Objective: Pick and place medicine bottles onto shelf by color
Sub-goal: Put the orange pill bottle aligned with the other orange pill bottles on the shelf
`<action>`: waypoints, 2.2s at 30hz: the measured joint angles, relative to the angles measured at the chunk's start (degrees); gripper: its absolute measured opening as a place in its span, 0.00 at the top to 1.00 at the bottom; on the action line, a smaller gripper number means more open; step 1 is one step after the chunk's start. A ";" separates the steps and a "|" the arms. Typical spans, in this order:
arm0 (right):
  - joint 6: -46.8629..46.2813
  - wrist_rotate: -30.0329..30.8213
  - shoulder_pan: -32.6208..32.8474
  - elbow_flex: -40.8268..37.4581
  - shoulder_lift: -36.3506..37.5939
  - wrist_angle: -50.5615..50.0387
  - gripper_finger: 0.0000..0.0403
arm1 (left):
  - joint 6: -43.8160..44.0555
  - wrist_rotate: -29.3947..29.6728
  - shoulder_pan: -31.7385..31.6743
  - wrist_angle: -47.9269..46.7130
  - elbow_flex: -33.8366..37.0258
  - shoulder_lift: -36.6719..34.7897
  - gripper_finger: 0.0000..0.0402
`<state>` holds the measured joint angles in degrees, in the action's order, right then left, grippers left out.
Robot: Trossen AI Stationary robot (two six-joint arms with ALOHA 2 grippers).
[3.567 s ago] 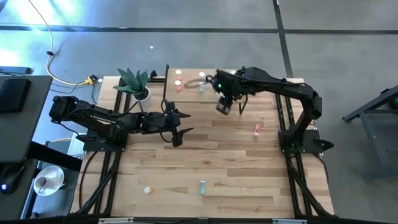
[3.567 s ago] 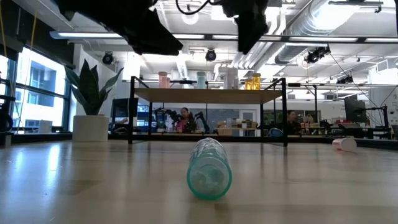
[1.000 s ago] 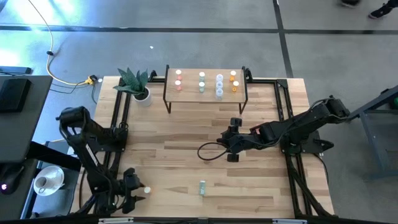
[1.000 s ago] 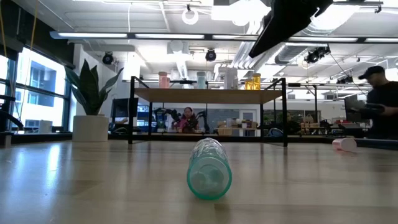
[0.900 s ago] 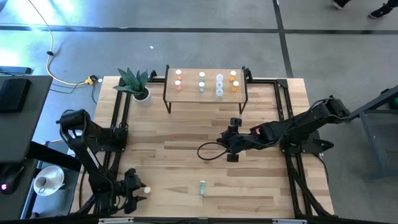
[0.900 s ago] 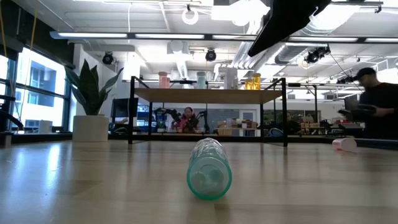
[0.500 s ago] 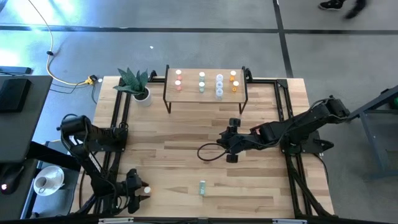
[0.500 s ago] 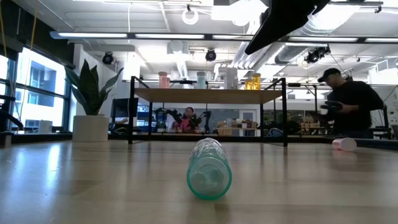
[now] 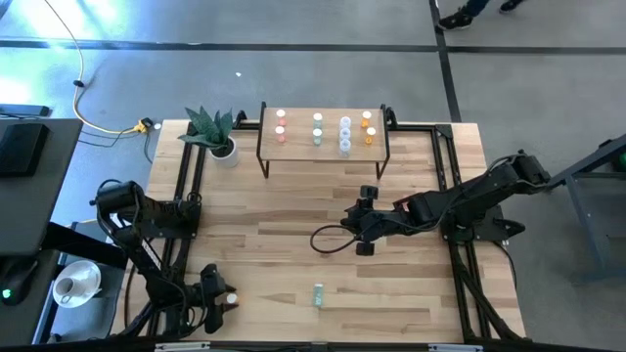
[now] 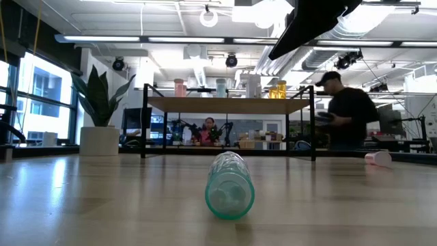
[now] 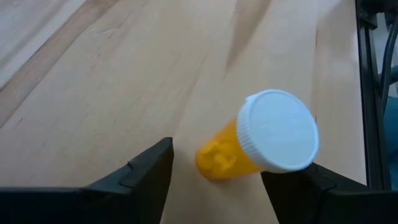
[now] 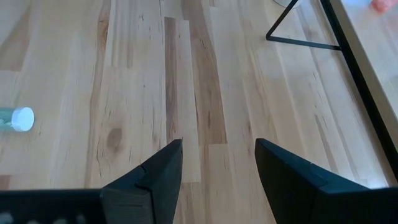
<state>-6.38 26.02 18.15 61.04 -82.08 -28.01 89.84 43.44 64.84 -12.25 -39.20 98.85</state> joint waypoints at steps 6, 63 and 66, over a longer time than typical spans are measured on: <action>-0.01 0.00 0.00 -0.01 0.00 0.00 0.52 | 0.01 -0.42 0.00 -0.12 0.00 0.00 0.54; -3.84 -12.27 1.04 -0.04 -0.06 16.74 0.44 | -72.23 -18.82 -39.38 0.72 -16.71 -0.39 0.76; -3.68 -12.28 2.20 -0.04 -0.56 16.67 0.41 | -77.27 -20.07 -42.16 2.33 -18.01 -0.39 0.76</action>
<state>-10.07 13.74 20.36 60.99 -82.64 -11.33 12.58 23.37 22.68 -9.92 -57.21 98.45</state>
